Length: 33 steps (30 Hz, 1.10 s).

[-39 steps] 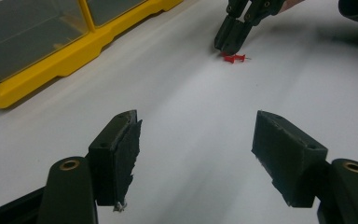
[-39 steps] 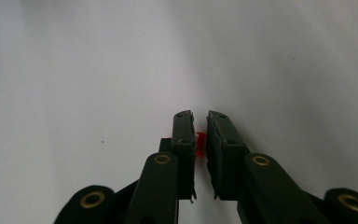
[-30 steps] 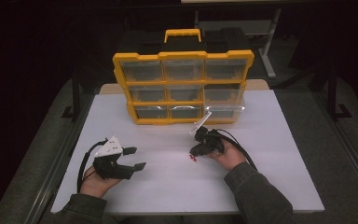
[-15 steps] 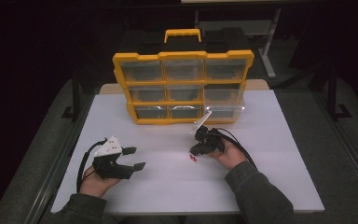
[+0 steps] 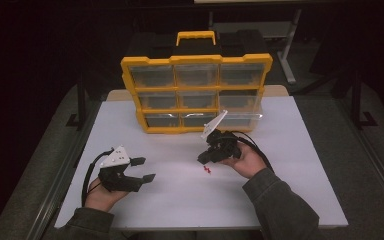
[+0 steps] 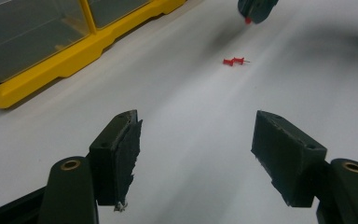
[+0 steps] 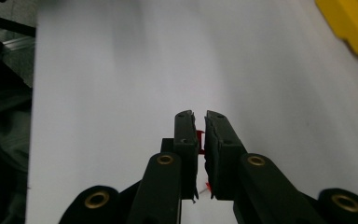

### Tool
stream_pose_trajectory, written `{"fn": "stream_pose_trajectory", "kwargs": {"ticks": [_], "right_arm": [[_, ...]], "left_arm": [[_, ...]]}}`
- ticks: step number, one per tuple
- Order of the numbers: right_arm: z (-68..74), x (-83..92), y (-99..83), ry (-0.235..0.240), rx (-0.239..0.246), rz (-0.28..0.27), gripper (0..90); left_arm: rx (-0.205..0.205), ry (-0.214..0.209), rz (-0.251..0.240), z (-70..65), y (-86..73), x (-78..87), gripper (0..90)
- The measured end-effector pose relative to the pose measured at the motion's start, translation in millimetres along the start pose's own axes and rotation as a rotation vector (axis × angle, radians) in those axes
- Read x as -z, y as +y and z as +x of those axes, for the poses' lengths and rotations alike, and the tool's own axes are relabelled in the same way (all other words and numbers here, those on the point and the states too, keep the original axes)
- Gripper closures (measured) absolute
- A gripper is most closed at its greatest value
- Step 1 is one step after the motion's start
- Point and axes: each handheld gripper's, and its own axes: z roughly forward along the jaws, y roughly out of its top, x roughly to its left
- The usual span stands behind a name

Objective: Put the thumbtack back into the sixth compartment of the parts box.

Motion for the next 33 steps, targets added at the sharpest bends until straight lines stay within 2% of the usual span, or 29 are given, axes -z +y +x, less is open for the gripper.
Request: {"fn": "stream_pose_trajectory", "kwargs": {"ticks": [5, 9, 10, 13, 15, 16, 17, 18, 19, 21, 23, 25, 33], "right_arm": [[8.9, 14.2, 11.9, 0.014, 0.027, -0.021, 82.2], [9.2, 22.5, 17.5, 0.013, 0.036, -0.02, 82.2], [8.5, 29.2, 20.3, 0.012, 0.04, -0.019, 82.2], [8.8, 35.0, 22.4, 0.009, 0.033, -0.015, 82.2], [6.4, 46.5, 26.8, 0.017, 0.044, -0.039, 82.2], [6.4, 46.5, 26.8, 0.017, 0.044, -0.039, 82.2], [4.9, 50.7, 28.4, 0.019, 0.047, -0.045, 82.2], [2.6, 59.7, 32.3, 0.016, 0.043, -0.051, 82.2], [2.6, 59.7, 32.3, 0.016, 0.043, -0.051, 82.2], [1.0, 74.8, 39.6, 0.005, 0.047, -0.055, 82.2], [0.8, 78.1, 41.3, 0.002, 0.05, -0.062, 82.2], [-1.7, 90.8, 47.0, -0.014, 0.067, -0.078, 82.2], [-12.9, 114.9, 53.7, -0.031, 0.035, -0.104, 82.2]], "left_arm": [[-0.004, 0.006, 0.004, 1.5, 0.3, 2.8, 31.7], [0.007, 0.01, -0.002, 2.1, -0.7, 2.9, 31.6], [0.003, 0.011, 0.0, 2.1, -0.8, 3.3, 31.5], [0.001, 0.012, -0.001, 2.6, -0.7, 3.6, 31.5], [0.0, 0.013, 0.0, 3.3, -1.0, 4.0, 31.5], [0.0, 0.013, 0.0, 3.3, -1.0, 4.0, 31.5], [0.012, 0.014, -0.007, 2.6, -1.3, 3.4, 31.5], [0.006, 0.016, -0.002, 3.7, -1.2, 4.1, 31.5], [0.006, 0.016, -0.002, 3.7, -1.2, 4.1, 31.4], [0.01, 0.018, -0.01, 2.8, -1.1, 4.5, 31.5], [0.012, 0.017, -0.013, 3.3, -0.5, 5.1, 31.5], [0.009, 0.018, -0.015, 3.8, -1.0, 5.3, 31.4], [0.01, 0.016, -0.016, 4.0, -0.6, 5.0, 31.5]]}}
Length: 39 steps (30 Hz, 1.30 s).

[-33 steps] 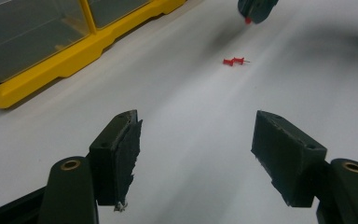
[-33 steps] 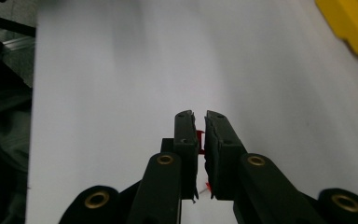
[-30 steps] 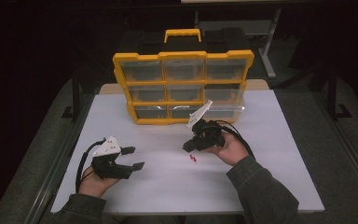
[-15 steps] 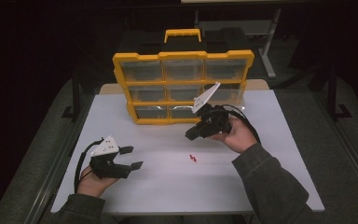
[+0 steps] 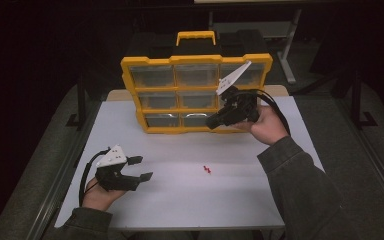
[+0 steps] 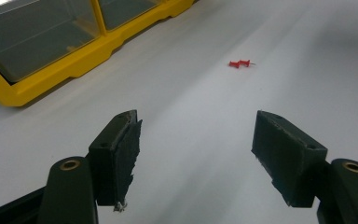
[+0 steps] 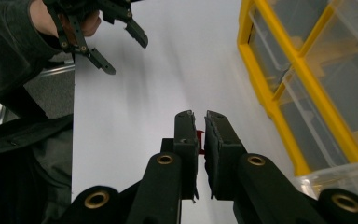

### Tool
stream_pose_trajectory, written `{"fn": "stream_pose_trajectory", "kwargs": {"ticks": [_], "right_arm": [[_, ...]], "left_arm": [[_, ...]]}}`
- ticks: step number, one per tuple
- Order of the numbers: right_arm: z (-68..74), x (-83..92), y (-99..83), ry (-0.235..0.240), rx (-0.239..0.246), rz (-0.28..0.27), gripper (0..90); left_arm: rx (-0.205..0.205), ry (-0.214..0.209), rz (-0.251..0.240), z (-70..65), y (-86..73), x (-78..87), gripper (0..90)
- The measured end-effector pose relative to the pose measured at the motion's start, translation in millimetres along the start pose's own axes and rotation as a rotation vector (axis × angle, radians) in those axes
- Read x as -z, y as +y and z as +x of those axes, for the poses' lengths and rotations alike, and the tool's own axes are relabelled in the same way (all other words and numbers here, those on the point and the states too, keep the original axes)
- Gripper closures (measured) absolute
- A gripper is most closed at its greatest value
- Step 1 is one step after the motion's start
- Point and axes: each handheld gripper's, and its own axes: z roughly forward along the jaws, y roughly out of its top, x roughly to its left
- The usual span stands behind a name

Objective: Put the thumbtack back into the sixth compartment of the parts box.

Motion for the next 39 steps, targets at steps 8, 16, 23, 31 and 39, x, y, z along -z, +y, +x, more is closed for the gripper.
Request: {"fn": "stream_pose_trajectory", "kwargs": {"ticks": [8, 16, 23, 31, 39], "right_arm": [[-11.0, 13.8, 7.1, -0.031, -0.021, 0.002, 82.2], [-20.8, 30.5, 11.9, -0.054, -0.059, 0.0, 82.2], [-34.2, 43.4, 8.4, -0.103, -0.09, 0.004, 82.3], [-48.6, 45.9, -8.4, -0.155, -0.149, 0.025, 82.2], [-57.2, 37.8, -21.6, -0.173, -0.174, 0.041, 82.0]], "left_arm": [[0.008, 0.001, -0.003, 0.7, -0.4, 1.3, 31.5], [0.005, 0.004, -0.005, 1.5, -0.7, 2.1, 31.5], [0.017, 0.003, -0.008, 1.6, -0.8, 2.7, 31.5], [0.018, 0.005, -0.006, 2.4, -1.3, 4.1, 31.5], [0.019, 0.003, -0.008, 2.6, -0.9, 4.6, 31.8]]}}
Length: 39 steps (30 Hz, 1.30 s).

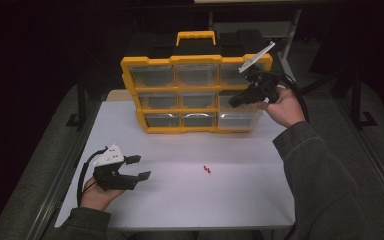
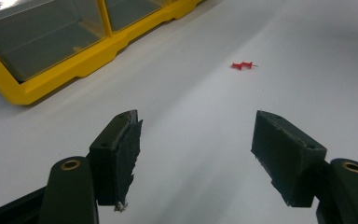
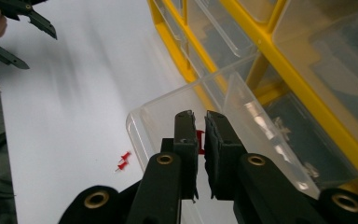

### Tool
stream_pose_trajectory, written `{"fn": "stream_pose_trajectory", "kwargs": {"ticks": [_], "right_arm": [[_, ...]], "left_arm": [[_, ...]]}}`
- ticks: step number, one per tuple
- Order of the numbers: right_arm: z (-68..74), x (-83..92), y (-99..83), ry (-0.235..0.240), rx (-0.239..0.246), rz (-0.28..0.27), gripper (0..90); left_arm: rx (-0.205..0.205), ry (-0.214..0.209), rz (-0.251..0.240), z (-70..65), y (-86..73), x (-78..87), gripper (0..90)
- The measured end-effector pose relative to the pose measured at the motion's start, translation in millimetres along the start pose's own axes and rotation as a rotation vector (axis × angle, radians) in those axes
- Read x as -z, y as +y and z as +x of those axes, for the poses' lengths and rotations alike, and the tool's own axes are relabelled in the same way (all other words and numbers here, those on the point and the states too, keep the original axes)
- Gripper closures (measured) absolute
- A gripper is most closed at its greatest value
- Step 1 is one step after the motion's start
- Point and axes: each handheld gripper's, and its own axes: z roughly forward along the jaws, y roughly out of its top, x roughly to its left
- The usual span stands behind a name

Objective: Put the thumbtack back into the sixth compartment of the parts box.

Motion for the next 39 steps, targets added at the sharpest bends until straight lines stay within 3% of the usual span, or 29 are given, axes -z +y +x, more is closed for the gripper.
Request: {"fn": "stream_pose_trajectory", "kwargs": {"ticks": [7, 12, 19, 33, 39], "right_arm": [[-2.2, -6.3, -4.0, -0.029, -0.016, 0.04, 79.8], [-4.4, -4.3, -4.1, -0.026, -0.02, 0.02, 78.2], [3.3, 1.0, -0.9, -0.006, 0.008, -0.006, 78.7], [44.2, 7.1, 7.8, 0.073, 0.096, -0.063, 75.5], [66.4, -13.6, 0.9, 0.109, 0.134, -0.046, 73.5]], "left_arm": [[0.01, -0.001, -0.004, 0.6, -0.7, 0.5, 31.9], [0.005, 0.0, 0.003, 1.5, -1.3, 1.3, 33.2], [0.007, 0.002, 0.001, 1.3, -1.0, 1.9, 32.9], [0.016, 0.013, -0.003, 3.1, -2.4, 1.0, 30.5], [0.011, 0.013, 0.003, 4.0, -2.7, 1.4, 30.4]]}}
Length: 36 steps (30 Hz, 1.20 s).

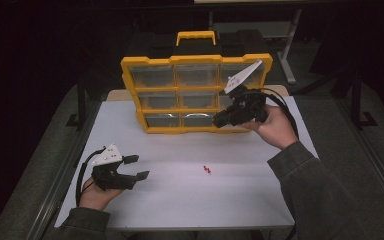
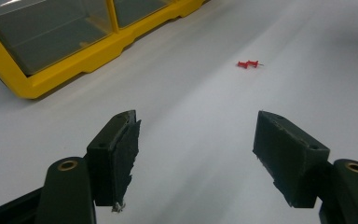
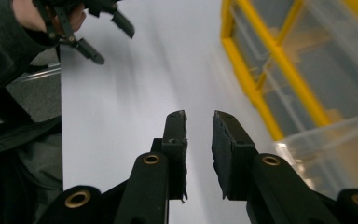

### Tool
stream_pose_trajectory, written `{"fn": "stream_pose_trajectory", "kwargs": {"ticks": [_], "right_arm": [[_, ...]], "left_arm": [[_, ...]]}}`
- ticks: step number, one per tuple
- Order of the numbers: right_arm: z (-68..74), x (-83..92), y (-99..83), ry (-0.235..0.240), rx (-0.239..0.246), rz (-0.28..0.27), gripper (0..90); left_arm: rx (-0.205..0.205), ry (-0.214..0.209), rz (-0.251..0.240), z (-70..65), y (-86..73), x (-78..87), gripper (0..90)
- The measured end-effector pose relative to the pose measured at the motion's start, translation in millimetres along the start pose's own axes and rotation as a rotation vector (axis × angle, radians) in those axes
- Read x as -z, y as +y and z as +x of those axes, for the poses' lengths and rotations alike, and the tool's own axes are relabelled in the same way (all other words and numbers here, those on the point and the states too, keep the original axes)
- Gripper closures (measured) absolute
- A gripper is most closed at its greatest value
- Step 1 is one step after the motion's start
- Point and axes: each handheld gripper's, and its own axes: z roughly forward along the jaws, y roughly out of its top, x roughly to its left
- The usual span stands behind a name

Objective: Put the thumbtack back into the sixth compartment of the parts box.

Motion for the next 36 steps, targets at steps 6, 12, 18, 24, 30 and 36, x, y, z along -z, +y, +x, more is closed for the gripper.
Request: {"fn": "stream_pose_trajectory", "kwargs": {"ticks": [6, 12, 18, 24, 30, 36], "right_arm": [[12.9, -27.8, -17.0, 0.023, 0.011, 0.012, 72.2], [16.3, -55.9, -36.9, 0.036, -0.03, 0.055, 71.7], [17.1, -78.8, -50.4, 0.04, -0.037, 0.078, 71.4], [16.6, -104.1, -65.9, 0.042, -0.062, 0.114, 70.9], [12.2, -125.5, -75.4, 0.031, -0.089, 0.153, 69.6], [9.4, -143.6, -78.5, 0.021, -0.096, 0.193, 66.7]], "left_arm": [[-0.001, -0.001, -0.005, 0.5, 0.6, 0.8, 30.4], [0.007, -0.003, -0.001, -0.5, -0.2, 0.2, 30.5], [0.009, 0.002, -0.011, 0.4, 0.1, 1.9, 30.3], [0.01, 0.002, -0.014, -0.1, 0.1, 1.7, 30.2], [0.013, 0.001, -0.015, 0.1, -0.5, 1.5, 30.2], [0.005, 0.001, -0.015, 0.4, 0.6, 2.8, 30.2]]}}
